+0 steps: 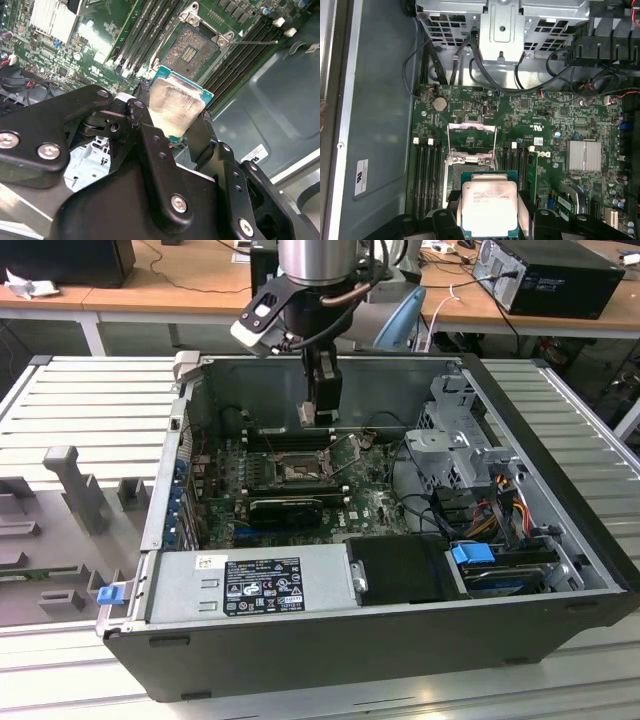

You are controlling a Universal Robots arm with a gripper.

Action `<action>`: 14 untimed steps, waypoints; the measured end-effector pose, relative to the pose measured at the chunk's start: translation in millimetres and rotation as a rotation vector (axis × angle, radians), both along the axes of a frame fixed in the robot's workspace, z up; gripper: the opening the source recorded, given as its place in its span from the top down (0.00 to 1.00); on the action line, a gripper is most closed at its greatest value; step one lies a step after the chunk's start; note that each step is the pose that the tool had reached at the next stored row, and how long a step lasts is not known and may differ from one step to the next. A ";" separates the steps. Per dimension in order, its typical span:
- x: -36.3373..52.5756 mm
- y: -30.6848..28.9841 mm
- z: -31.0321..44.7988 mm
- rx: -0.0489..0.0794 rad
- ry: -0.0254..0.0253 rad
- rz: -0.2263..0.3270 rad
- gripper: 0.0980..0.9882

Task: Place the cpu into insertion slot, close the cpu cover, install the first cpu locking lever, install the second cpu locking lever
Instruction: 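Place the cpu into insertion slot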

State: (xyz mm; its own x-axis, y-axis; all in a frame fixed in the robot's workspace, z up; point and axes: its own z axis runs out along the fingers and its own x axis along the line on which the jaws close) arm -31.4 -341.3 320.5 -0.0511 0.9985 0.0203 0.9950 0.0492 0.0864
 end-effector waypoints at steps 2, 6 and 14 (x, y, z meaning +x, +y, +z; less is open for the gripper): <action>0.0 0.0 -2.9 0.000 0.0002 -0.001 0.51; -0.1 0.0 -6.9 -0.005 0.0003 -0.002 0.51; -1.0 1.5 -28.5 -0.006 0.0043 -0.035 0.51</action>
